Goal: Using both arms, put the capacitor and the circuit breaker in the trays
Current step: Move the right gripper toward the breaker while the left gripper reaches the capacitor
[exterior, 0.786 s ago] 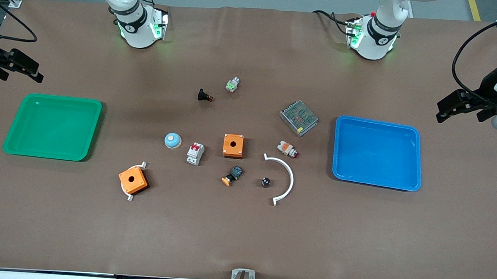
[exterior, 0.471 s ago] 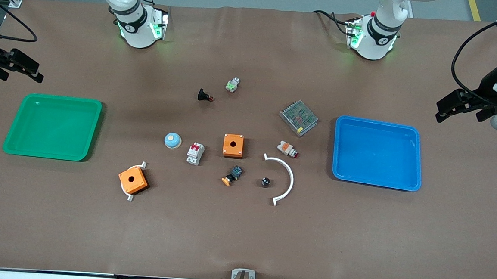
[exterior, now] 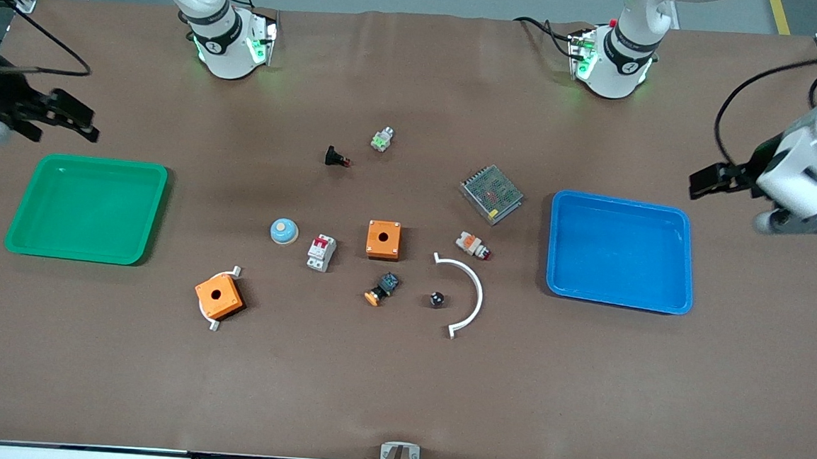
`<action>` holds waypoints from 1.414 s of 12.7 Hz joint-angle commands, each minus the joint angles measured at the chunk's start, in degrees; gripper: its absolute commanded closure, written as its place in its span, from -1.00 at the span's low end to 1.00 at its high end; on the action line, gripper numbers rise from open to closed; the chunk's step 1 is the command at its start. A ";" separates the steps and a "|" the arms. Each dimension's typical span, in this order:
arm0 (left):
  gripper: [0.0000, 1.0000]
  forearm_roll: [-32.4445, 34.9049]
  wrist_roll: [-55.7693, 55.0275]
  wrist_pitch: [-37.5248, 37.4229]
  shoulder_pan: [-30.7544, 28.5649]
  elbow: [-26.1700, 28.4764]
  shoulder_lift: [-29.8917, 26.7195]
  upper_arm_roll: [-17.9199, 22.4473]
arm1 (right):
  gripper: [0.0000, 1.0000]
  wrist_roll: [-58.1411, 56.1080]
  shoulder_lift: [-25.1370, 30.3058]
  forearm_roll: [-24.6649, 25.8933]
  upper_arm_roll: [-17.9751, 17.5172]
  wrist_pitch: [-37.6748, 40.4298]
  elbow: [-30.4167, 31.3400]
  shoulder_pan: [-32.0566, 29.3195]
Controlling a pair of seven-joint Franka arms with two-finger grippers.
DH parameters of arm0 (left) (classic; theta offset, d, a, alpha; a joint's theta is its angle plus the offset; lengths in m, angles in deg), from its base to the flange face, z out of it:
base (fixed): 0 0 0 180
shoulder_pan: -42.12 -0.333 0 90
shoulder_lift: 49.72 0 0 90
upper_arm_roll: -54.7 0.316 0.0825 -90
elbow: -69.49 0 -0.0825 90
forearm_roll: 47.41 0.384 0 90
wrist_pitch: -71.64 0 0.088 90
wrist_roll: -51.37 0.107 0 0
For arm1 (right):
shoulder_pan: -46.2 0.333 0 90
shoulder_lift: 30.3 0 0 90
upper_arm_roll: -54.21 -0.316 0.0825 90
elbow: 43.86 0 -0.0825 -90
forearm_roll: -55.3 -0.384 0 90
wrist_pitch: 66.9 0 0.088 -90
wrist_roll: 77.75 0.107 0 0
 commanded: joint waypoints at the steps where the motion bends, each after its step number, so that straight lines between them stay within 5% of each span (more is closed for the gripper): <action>1: -0.99 -0.54 -3.27 0.10 2.62 -3.14 8.55 -0.33 | -1.00 4.41 -5.34 -0.83 0.15 -5.09 -0.18 4.45; 6: -1.00 0.08 -8.45 8.51 11.33 -8.42 18.85 -0.15 | -1.00 19.87 -15.71 -0.83 0.15 -15.90 -0.18 15.51; 14: -0.99 -3.18 -32.87 44.89 22.66 -8.52 29.31 -0.77 | -0.95 40.28 -30.66 -0.83 0.15 -34.36 -0.36 25.64; 18: -0.99 -3.18 -38.70 55.80 27.24 -9.39 35.81 -0.77 | -0.84 44.60 -34.88 -0.75 0.23 -39.82 -0.36 27.93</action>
